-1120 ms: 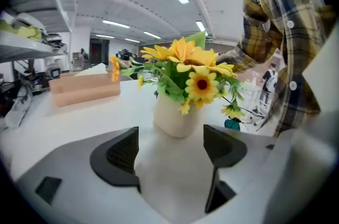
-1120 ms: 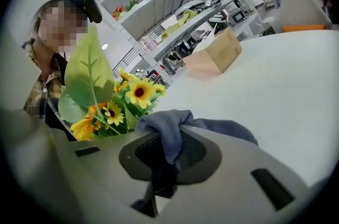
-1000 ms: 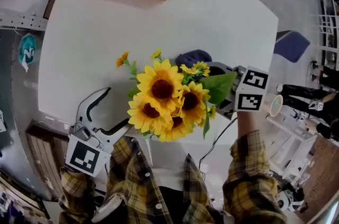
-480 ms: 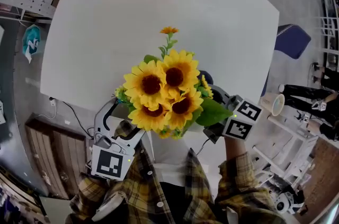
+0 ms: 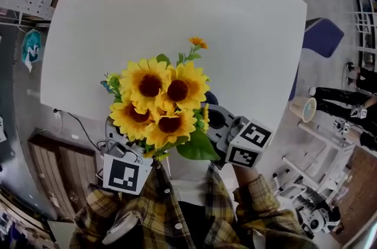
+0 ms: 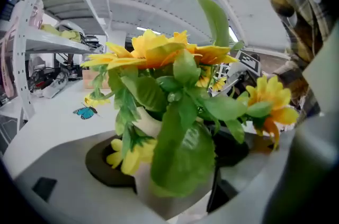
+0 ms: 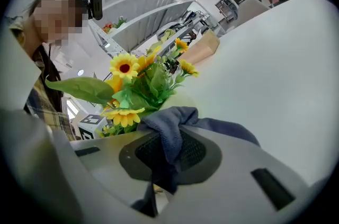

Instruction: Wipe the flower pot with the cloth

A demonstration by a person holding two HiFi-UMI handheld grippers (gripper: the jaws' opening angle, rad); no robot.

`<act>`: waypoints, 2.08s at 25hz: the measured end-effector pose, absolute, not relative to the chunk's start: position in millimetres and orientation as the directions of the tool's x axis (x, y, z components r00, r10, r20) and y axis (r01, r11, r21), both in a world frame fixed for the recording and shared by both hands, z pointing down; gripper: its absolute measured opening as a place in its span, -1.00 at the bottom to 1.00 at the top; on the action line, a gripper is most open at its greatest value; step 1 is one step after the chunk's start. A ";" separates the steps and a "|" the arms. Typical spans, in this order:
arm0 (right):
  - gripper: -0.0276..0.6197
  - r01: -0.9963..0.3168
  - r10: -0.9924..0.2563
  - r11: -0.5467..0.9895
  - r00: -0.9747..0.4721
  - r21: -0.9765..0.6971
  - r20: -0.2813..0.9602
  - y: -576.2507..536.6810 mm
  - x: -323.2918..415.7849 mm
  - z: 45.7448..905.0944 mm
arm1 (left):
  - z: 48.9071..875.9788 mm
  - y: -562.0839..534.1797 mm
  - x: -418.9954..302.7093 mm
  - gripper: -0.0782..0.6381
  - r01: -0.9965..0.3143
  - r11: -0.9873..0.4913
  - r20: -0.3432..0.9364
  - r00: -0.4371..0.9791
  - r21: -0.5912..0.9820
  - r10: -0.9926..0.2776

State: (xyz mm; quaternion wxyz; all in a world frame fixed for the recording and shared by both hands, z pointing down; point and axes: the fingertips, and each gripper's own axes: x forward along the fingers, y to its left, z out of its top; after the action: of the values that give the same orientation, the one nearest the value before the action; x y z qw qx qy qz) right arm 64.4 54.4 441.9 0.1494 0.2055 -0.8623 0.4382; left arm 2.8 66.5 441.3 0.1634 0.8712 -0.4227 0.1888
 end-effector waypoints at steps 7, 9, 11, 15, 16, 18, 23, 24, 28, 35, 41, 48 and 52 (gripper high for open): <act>-0.83 -0.477 -0.197 0.538 -0.873 -0.695 0.447 49.5 65.7 440.0 | 439.7 55.9 4.4 0.34 -0.794 -0.600 0.470 0.568 0.098 -0.675; -0.83 -0.484 -0.194 0.537 -0.868 -0.690 0.458 43.4 71.2 437.8 | 437.4 54.0 7.9 0.34 -0.785 -0.612 0.475 0.576 0.096 -0.665; -0.83 -0.478 -0.177 0.542 -0.869 -0.691 0.462 37.9 72.7 437.1 | 436.3 51.7 9.4 0.34 -0.781 -0.617 0.478 0.580 0.096 -0.660; -0.83 -0.469 -0.143 0.571 -0.865 -0.674 0.481 29.7 65.5 439.8 | 439.8 49.7 2.5 0.34 -0.775 -0.624 0.474 0.587 0.096 -0.656; -0.83 -0.471 -0.141 0.575 -0.863 -0.669 0.485 26.5 65.8 439.6 | 440.0 49.2 2.3 0.34 -0.772 -0.628 0.475 0.590 0.096 -0.653; -0.83 -0.474 -0.142 0.582 -0.860 -0.661 0.491 19.4 69.5 437.2 | 438.7 48.7 4.6 0.34 -0.766 -0.636 0.480 0.595 0.096 -0.645; -0.83 -0.461 -0.125 0.608 -0.860 -0.646 0.495 -5.0 75.8 432.9 | 435.9 39.2 10.0 0.34 -0.756 -0.646 0.480 0.606 0.102 -0.634; -0.83 -0.456 -0.120 0.615 -0.860 -0.643 0.496 -9.8 74.7 433.8 | 436.7 37.2 8.9 0.34 -0.754 -0.649 0.480 0.609 0.103 -0.631; -0.83 -0.434 -0.096 0.634 -0.865 -0.640 0.492 -32.6 69.0 439.9 | 442.8 28.5 3.8 0.34 -0.741 -0.662 0.475 0.627 0.116 -0.618; -0.83 -0.343 0.001 0.697 -0.878 -0.630 0.479 -69.0 46.5 448.1 | 452.8 22.7 -1.8 0.34 -0.714 -0.684 0.474 0.659 0.150 -0.584; -0.83 -0.202 0.139 0.747 -0.884 -0.633 0.446 -84.7 29.6 444.5 | 448.0 18.3 2.8 0.34 -0.665 -0.732 0.479 0.695 0.146 -0.536; -0.83 -0.092 0.260 0.758 -0.865 -0.646 0.429 -94.6 17.5 444.7 | 448.5 10.4 0.8 0.34 -0.510 -0.849 0.486 0.781 0.138 -0.391; -0.83 -0.066 0.290 0.765 -0.853 -0.641 0.434 -98.0 11.0 441.4 | 447.1 8.9 3.1 0.34 -0.356 -0.925 0.492 0.833 0.129 -0.252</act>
State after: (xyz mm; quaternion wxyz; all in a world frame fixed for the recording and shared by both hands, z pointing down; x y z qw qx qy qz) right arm 11.0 -98.0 441.4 0.2642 -0.0622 -0.9015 0.3371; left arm 3.1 8.9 447.1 0.1081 0.9513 -0.1600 0.2405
